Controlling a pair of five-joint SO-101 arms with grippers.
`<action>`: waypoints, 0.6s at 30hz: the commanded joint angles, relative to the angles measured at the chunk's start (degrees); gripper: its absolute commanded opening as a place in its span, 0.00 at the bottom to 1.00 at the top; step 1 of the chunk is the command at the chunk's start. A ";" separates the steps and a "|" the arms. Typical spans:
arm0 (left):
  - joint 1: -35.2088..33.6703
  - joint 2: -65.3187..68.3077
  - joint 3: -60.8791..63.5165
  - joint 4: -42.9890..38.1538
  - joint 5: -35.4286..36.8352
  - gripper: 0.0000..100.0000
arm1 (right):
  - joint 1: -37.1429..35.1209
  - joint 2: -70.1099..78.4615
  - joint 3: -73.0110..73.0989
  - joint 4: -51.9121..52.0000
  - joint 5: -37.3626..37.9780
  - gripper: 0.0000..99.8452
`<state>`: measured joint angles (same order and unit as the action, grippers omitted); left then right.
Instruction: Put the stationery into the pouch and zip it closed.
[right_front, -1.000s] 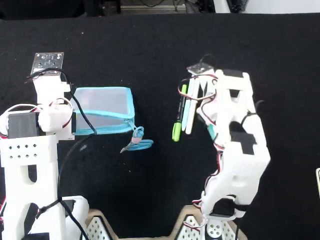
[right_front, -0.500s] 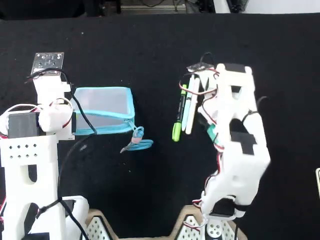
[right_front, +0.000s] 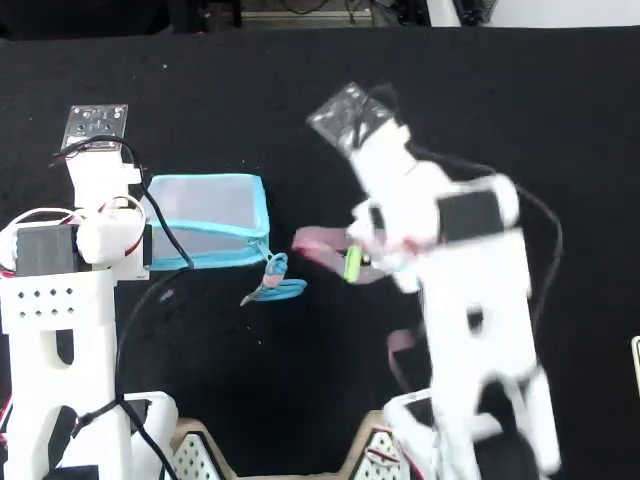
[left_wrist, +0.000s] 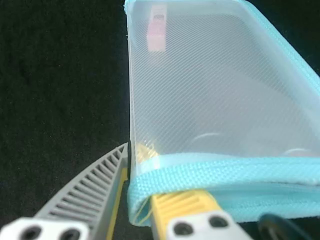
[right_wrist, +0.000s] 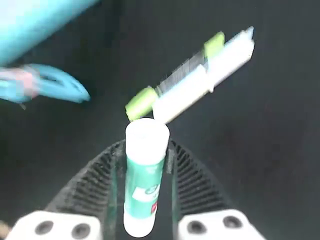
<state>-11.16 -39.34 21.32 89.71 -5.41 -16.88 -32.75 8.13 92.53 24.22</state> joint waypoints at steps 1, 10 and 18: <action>-0.40 -0.44 -0.40 0.44 0.44 0.03 | -12.31 -12.79 1.36 -4.66 -8.18 0.01; -0.40 -0.44 -0.31 0.44 0.53 0.03 | -34.55 -30.02 18.15 -27.87 -16.62 0.01; -0.31 -0.44 0.57 0.18 0.53 0.03 | -38.77 -41.54 41.19 -58.64 -16.62 0.01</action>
<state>-11.16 -39.34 21.32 89.71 -5.41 -53.98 -70.55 44.26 45.41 7.87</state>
